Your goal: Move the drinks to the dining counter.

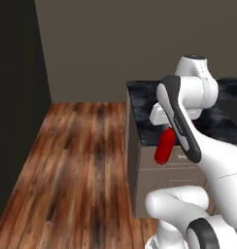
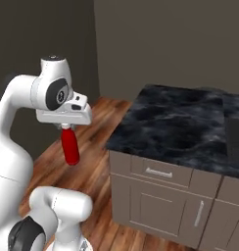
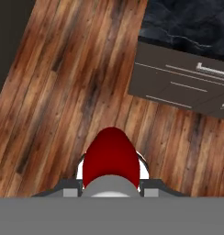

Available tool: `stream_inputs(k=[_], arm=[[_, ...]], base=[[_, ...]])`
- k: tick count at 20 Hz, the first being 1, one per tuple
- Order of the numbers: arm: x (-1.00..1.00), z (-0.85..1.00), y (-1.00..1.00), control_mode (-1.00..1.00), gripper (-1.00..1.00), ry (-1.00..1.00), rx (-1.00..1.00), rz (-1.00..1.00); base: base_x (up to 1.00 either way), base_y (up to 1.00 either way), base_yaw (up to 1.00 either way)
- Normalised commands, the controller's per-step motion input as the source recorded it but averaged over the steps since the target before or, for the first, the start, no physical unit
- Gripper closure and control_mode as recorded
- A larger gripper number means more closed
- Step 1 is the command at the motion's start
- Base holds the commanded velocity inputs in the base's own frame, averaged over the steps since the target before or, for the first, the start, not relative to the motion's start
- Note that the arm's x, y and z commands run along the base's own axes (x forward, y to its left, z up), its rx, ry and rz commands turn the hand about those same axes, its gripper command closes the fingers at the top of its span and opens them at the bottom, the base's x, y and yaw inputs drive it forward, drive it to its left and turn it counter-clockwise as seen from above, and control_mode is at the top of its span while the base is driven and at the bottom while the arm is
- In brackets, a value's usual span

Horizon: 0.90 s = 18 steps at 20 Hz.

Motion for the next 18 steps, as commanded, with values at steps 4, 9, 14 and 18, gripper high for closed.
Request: stream_inputs(k=[4, 9, 14, 18], arm=[[0.00, 0.00, 0.00, 1.00, 1.00, 0.00, 0.00, 0.00], [0.00, 0.00, 0.00, 1.00, 1.00, 0.00, 0.00, 0.00], [0.00, 0.00, 0.00, 1.00, 1.00, 0.00, 0.00, 0.00], [0.00, 0.00, 0.00, 1.00, 1.00, 0.00, 0.00, 0.00]], base=[[1.00, -0.48, -0.08], [1.00, -0.49, -0.08], [0.88, -0.29, -0.24], [0.71, -0.13, -0.42]])
